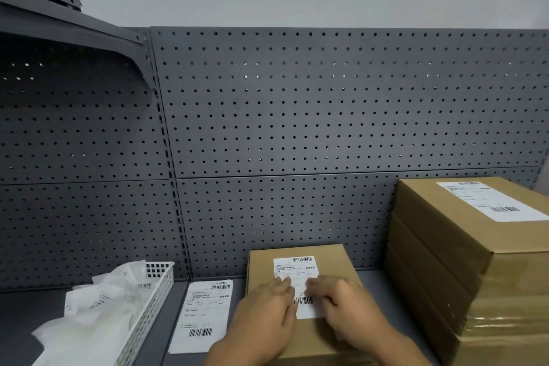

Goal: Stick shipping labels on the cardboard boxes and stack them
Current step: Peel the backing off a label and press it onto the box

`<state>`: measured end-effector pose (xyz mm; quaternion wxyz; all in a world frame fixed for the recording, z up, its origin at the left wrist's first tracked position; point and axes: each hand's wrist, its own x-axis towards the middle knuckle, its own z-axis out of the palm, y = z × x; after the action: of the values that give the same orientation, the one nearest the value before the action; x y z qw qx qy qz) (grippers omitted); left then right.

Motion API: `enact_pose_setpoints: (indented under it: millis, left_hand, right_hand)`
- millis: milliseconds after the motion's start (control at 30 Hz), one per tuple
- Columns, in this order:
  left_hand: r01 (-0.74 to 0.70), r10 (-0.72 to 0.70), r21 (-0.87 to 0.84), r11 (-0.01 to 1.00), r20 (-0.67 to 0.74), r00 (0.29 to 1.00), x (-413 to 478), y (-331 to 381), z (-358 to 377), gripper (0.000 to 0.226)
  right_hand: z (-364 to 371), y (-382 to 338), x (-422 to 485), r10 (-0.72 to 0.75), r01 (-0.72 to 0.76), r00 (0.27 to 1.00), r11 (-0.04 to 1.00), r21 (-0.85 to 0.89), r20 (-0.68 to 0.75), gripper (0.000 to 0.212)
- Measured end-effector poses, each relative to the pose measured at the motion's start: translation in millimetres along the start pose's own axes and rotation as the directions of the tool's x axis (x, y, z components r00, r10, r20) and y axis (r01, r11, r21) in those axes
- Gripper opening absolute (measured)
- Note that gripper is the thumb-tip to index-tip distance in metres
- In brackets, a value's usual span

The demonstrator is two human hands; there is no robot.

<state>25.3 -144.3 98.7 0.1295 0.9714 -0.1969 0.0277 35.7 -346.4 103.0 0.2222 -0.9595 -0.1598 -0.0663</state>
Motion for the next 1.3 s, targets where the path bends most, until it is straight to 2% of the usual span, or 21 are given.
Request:
enact_pose_setpoints:
  millis: [133, 200, 267, 400, 533, 600, 667, 733, 767, 833, 900, 967, 1033, 1100, 1167, 1233, 1300]
  left_hand:
    - [0.010, -0.010, -0.001, 1.000, -0.002, 1.000, -12.5, -5.0, 13.7, 0.051]
    - [0.013, -0.013, 0.002, 1.000, -0.012, 1.000, -15.1, -5.3, 18.1, 0.053]
    - [0.014, -0.014, 0.008, 1.000, -0.016, 1.000, -16.6, -5.2, 20.1, 0.053]
    - [0.007, -0.006, -0.016, 1.000, 0.007, 1.000, -21.9, -4.3, 14.2, 0.054]
    - [0.010, -0.009, -0.012, 1.000, 0.091, 0.996, -25.2, -1.6, 7.6, 0.065]
    - [-0.009, 0.010, -0.009, 1.000, 0.123, 0.992, -27.7, -3.2, 5.1, 0.067]
    - [0.013, -0.010, -0.038, 0.999, 0.089, 0.996, -32.2, -5.3, 3.2, 0.069]
    - [0.123, -0.130, -0.149, 0.981, -0.037, 0.991, -35.9, -12.8, 7.7, 0.071]
    - [0.202, -0.232, -0.275, 0.940, -0.082, 0.969, -37.4, -18.4, 11.1, 0.071]
    - [0.301, -0.380, -0.592, 0.748, -0.010, 0.925, -37.6, -28.7, 14.8, 0.060]
    - [0.336, -0.408, -0.782, 0.526, 0.114, 0.906, -38.4, -29.9, 18.7, 0.046]
    - [0.308, -0.405, -0.860, 0.407, 0.132, 0.905, -41.1, -28.4, 22.1, 0.048]
    - [0.311, -0.417, -0.895, 0.320, 0.162, 0.895, -44.6, -25.5, 27.4, 0.060]
    - [0.344, -0.435, -0.907, 0.244, 0.215, 0.874, -46.7, -25.8, 34.6, 0.088]
    - [0.352, -0.440, -0.921, 0.168, 0.249, 0.863, -45.7, -30.7, 44.1, 0.113]
    - [0.350, -0.441, -0.935, 0.059, 0.290, 0.849, -44.8, -33.7, 50.5, 0.126]
    - [0.320, -0.436, -0.946, -0.051, 0.309, 0.845, -43.9, -29.5, 50.4, 0.129]
  right_hand:
    - [14.3, 6.0, -14.1, -0.026, 0.023, 0.998, 0.999, -0.039, -0.054, 0.057]
    - [22.4, 10.6, -15.3, -0.059, 0.058, 0.997, 0.998, -0.029, -0.048, 0.074]
    - [22.2, 11.4, -17.1, -0.036, 0.036, 0.999, 0.999, -0.022, -0.030, 0.082]
    - [15.8, 9.0, -22.1, -0.026, 0.026, 1.000, 0.999, -0.037, 0.003, 0.050]
    - [9.0, 9.8, -23.2, -0.063, 0.066, 0.991, 0.998, -0.018, 0.120, 0.054]
    - [2.9, 9.4, -25.7, -0.047, 0.046, 0.991, 0.999, 0.009, 0.129, 0.047]
    - [-1.8, 13.1, -31.7, -0.006, 0.006, 1.000, 0.998, 0.063, -0.003, 0.033]
    - [-3.4, 23.4, -40.7, 0.074, -0.051, 0.980, 0.991, 0.122, -0.186, 0.027]
    - [-3.7, 28.5, -45.2, 0.115, -0.081, 0.959, 0.987, 0.136, -0.261, 0.028]
    - [-3.3, 36.7, -53.5, 0.193, -0.150, 0.928, 0.976, 0.156, -0.318, 0.026]
    - [-0.4, 41.4, -61.6, 0.291, -0.227, 0.926, 0.938, 0.261, -0.241, 0.027]
    - [5.7, 42.2, -68.1, 0.425, -0.332, 0.900, 0.809, 0.484, -0.093, 0.037]
    - [10.1, 40.7, -72.4, 0.518, -0.388, 0.855, 0.638, 0.665, 0.001, 0.033]
    - [11.8, 36.3, -76.3, 0.555, -0.386, 0.832, 0.541, 0.747, 0.028, 0.022]
    - [13.7, 30.9, -77.9, 0.567, -0.349, 0.823, 0.492, 0.797, 0.011, 0.011]
    - [18.5, 27.2, -78.4, 0.595, -0.326, 0.804, 0.421, 0.846, 0.014, 0.009]
    - [21.9, 23.3, -80.0, 0.622, -0.325, 0.782, 0.341, 0.882, 0.048, 0.014]
